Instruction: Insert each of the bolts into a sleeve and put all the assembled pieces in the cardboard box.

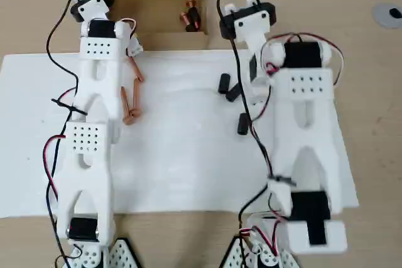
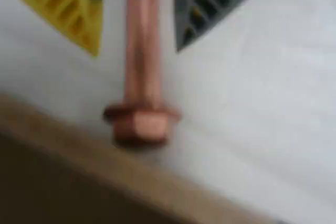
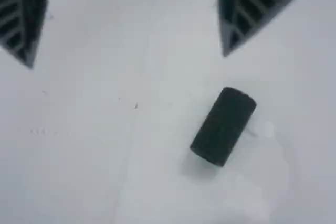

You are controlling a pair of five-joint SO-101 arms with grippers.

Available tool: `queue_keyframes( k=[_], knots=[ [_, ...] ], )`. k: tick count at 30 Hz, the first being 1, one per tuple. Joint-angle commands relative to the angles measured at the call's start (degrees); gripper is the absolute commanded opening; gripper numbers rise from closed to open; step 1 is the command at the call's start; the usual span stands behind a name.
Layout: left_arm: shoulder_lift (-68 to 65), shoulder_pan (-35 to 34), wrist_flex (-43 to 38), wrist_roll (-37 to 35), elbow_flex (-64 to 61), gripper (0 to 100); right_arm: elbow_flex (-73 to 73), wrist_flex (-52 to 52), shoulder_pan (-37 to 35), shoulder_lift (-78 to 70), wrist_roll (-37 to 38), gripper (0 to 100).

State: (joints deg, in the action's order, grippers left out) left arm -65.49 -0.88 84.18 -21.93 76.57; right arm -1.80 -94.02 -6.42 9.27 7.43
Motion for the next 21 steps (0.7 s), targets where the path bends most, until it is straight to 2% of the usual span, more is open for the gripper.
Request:
queue_keyframes(
  k=[1, 6, 15, 19, 21],
  knots=[
    [-1.9, 0.8, -1.2, -2.2, 6.0, 11, 5.6, 2.5, -0.1, 7.3, 0.4, 27.0],
    [-5.8, 0.8, -1.4, -3.8, 7.1, 11, 10.7, 3.4, -0.1, 13.0, 0.4, 27.0],
    [-7.6, -0.5, -1.4, -7.8, 7.2, 10, 11.5, 3.0, -0.1, 15.6, 2.4, 27.0],
    [-7.6, -0.4, -3.3, -7.8, 7.9, 0, 11.5, 3.0, -0.1, 15.3, 2.2, 27.0],
    [-7.6, -0.4, -3.3, -7.8, 10.7, 0, 11.5, 3.0, -0.1, 15.3, 2.1, 27.0]
  ],
)
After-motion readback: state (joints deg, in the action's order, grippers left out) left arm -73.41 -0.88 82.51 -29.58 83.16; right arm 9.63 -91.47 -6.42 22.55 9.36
